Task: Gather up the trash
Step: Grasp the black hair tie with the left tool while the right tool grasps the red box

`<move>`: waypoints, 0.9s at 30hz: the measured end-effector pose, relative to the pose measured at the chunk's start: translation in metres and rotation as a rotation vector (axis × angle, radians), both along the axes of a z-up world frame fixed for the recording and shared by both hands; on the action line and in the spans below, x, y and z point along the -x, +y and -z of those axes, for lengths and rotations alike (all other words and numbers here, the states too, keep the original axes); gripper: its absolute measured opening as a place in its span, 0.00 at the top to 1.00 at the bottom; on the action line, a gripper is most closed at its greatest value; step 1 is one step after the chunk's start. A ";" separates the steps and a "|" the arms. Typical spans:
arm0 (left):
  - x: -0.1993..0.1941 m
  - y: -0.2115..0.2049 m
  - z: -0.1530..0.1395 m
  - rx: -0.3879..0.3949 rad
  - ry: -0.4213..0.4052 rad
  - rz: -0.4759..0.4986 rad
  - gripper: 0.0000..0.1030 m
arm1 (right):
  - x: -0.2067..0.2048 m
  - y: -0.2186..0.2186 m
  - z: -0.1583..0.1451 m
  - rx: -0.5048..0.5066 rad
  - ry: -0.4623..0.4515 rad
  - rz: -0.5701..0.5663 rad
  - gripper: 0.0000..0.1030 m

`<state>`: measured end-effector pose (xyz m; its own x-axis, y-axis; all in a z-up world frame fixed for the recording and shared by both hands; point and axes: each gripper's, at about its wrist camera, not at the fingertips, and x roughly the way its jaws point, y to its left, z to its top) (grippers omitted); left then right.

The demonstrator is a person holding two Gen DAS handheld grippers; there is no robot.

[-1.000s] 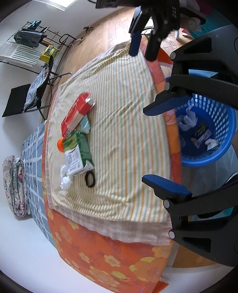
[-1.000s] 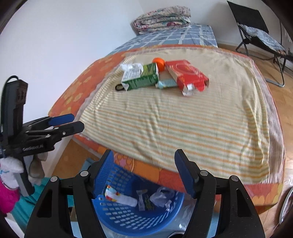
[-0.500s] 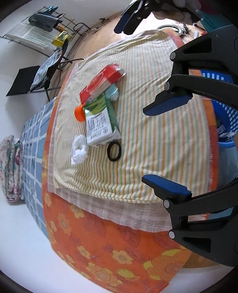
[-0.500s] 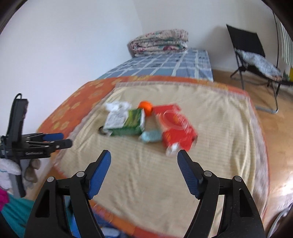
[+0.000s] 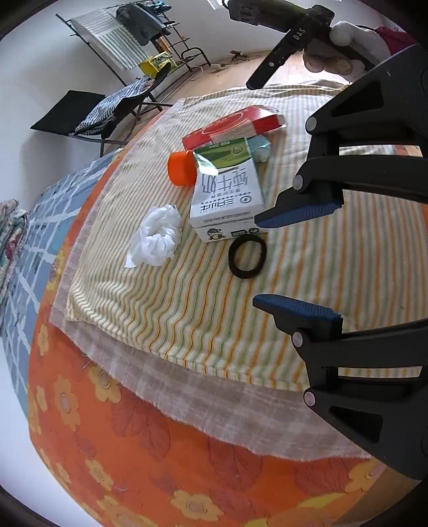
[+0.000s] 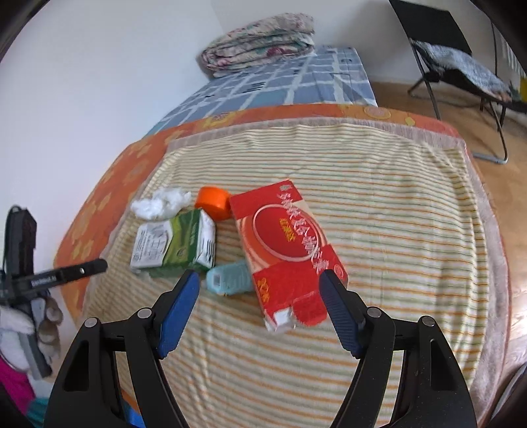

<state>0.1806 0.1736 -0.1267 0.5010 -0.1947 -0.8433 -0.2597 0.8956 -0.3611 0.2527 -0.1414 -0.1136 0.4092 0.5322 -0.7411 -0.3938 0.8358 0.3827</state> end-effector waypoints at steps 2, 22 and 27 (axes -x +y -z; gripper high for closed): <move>-0.007 -0.001 0.005 -0.003 0.011 -0.002 0.58 | -0.008 0.000 0.003 -0.002 0.007 0.021 0.27; -0.031 -0.007 0.035 -0.071 0.083 0.013 0.81 | -0.033 0.033 0.033 0.169 -0.032 -0.039 0.26; -0.033 -0.004 0.037 -0.063 0.079 0.004 0.91 | -0.026 0.048 0.034 0.245 -0.085 -0.088 0.25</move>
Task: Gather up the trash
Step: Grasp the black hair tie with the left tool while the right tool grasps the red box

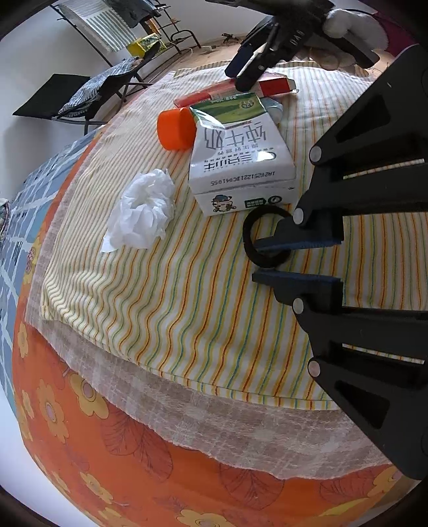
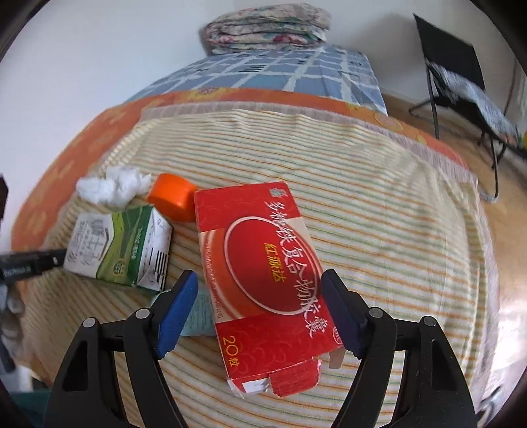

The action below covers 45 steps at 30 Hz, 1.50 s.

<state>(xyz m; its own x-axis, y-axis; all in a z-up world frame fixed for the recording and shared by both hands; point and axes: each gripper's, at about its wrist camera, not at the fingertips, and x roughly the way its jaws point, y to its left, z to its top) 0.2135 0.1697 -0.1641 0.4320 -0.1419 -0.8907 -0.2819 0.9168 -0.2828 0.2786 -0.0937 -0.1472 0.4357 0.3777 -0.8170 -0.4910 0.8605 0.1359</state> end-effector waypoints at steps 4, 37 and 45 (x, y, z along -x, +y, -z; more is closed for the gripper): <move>-0.003 0.000 0.001 -0.005 -0.005 0.006 0.92 | 0.013 0.020 0.004 0.128 -0.062 -0.072 0.25; -0.001 0.003 -0.005 0.005 -0.033 -0.003 0.97 | -0.025 -0.067 -0.003 -0.101 0.055 0.199 0.80; 0.007 0.013 -0.020 0.011 -0.077 -0.034 0.97 | -0.011 -0.063 -0.023 -0.091 -0.008 0.173 0.82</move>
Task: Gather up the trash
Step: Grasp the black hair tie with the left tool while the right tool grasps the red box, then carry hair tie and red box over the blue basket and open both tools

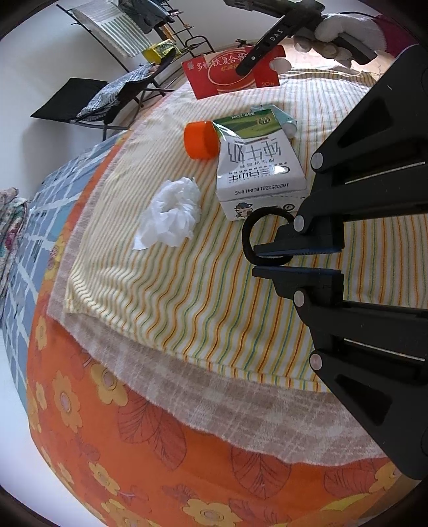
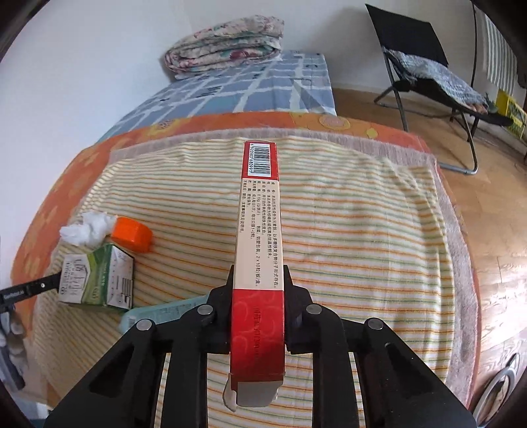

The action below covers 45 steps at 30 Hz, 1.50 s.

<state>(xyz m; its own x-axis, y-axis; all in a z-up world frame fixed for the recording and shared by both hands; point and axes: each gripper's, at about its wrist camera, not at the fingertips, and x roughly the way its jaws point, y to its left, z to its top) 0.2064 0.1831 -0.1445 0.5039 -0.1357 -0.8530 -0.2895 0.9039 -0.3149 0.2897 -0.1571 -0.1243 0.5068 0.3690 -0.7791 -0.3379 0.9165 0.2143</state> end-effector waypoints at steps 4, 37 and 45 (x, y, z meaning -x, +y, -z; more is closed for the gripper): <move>0.011 0.001 -0.011 -0.013 -0.015 0.006 0.97 | 0.013 -0.005 -0.017 -0.017 -0.021 -0.029 0.82; 0.187 -0.085 -0.048 -0.087 -0.063 0.259 0.97 | 0.267 0.018 -0.044 -0.049 -0.017 -0.562 0.82; 0.220 -0.112 -0.011 -0.101 0.030 0.340 0.97 | 0.305 0.022 -0.001 0.031 0.079 -0.632 0.82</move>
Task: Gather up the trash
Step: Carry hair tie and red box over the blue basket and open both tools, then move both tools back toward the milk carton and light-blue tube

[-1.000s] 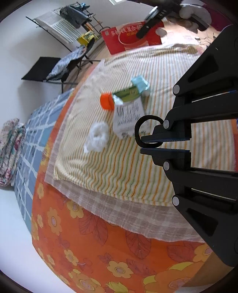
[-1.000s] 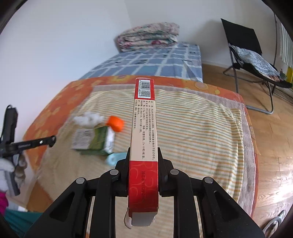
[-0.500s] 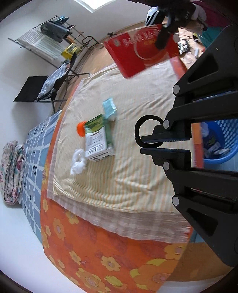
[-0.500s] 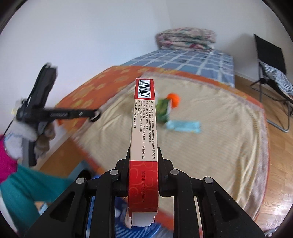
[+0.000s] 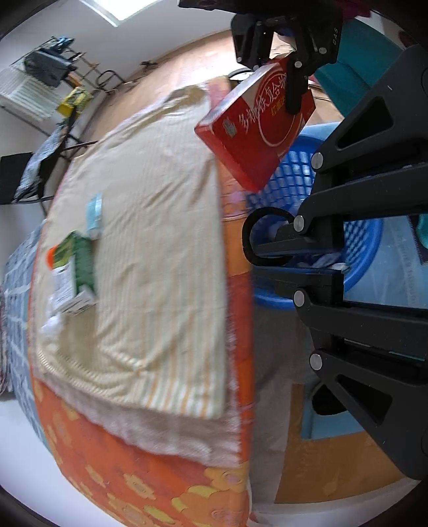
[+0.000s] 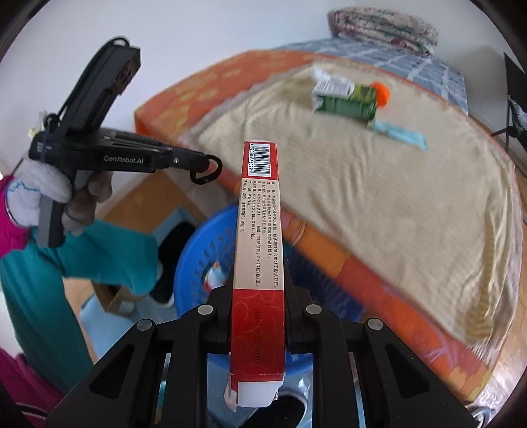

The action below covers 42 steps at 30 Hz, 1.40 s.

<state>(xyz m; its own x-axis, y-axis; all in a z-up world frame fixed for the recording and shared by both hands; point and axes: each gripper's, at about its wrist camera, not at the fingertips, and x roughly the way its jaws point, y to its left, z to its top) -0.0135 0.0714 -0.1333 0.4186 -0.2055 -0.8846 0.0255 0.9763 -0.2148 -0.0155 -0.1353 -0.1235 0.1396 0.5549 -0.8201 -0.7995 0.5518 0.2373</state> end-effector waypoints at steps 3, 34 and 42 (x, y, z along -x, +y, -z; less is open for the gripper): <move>0.007 -0.007 0.014 -0.009 0.034 0.018 0.97 | 0.011 0.003 0.015 0.032 0.025 -0.023 0.82; 0.018 -0.043 0.066 -0.089 0.163 0.092 0.54 | 0.016 0.017 0.058 0.181 0.063 -0.001 0.55; 0.017 -0.040 0.068 -0.086 0.176 0.082 0.53 | 0.012 0.013 0.053 0.165 0.049 0.017 0.54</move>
